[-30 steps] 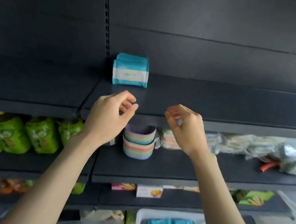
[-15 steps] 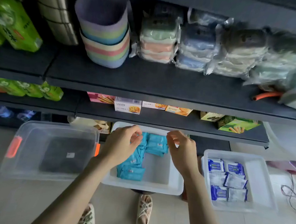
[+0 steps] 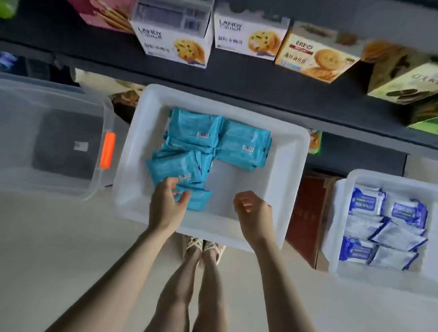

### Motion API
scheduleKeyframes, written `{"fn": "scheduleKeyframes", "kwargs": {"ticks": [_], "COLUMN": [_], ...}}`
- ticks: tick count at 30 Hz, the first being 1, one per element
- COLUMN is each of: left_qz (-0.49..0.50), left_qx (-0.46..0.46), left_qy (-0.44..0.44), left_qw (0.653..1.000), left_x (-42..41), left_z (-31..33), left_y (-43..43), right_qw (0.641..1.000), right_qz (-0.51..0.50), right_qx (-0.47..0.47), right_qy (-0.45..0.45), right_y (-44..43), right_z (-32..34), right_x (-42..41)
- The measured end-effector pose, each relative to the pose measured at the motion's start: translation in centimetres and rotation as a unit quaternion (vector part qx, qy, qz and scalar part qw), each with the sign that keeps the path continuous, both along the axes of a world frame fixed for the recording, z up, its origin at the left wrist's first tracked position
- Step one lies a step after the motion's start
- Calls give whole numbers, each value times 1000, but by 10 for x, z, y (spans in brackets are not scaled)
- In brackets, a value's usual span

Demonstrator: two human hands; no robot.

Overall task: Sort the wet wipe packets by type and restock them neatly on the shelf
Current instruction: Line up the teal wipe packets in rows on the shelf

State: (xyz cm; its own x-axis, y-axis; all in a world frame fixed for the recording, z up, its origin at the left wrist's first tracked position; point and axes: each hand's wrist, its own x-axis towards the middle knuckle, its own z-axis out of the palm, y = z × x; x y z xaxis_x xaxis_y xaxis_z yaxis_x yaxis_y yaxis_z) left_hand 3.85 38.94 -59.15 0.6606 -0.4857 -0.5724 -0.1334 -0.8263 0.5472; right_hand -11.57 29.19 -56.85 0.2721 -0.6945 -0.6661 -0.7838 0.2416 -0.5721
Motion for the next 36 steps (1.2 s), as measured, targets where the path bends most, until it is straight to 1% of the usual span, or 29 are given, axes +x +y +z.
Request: {"fn": "scheduleKeyframes", "kwargs": {"ticks": [3,6,9,11,13,15,18,21,23,26,28,30,32,36], "left_qz": [111,216,237,261,281,291,306,310,311,326,355,385,403,415], "left_qx": [49,35,-12,-50,-58,-47,-56,-63,-71,-128,-188,-241,-288,-353], "left_qy": [-5,4,17,18,-4,-41,-73,-113,-107,-29,31,64,80,96], "left_qw": [993,976,971,964,958,955,948,942,942,936,915,889,865,833], "left_x": [3,12,18,24,26,25,23,24,24,20,16,12,9,9], "left_z": [-46,-81,-101,-106,-105,-100,-91,-77,-63,-29,13,61,111,196], "left_y": [0,-2,-1,1,5,5,2,3,5,12,17,29,45,70], "right_qw": [999,992,984,986,989,991,993,989,985,965,949,930,917,924], "right_qz": [-8,-25,-21,15,33,24,-7,-68,-100,-186,-245,-288,-292,-203], "right_qx": [47,117,170,163,145,130,113,109,109,123,108,102,103,95], "right_qy": [-7,-40,-49,-30,-12,-14,-38,-73,-89,-137,-168,-205,-249,-309], "right_y": [6,12,19,22,23,22,22,22,21,22,24,30,40,67], "right_z": [-53,-95,-127,-139,-144,-143,-134,-116,-100,-64,-29,14,61,152], "right_x": [8,24,44,53,56,55,47,34,26,18,16,16,22,54]}}
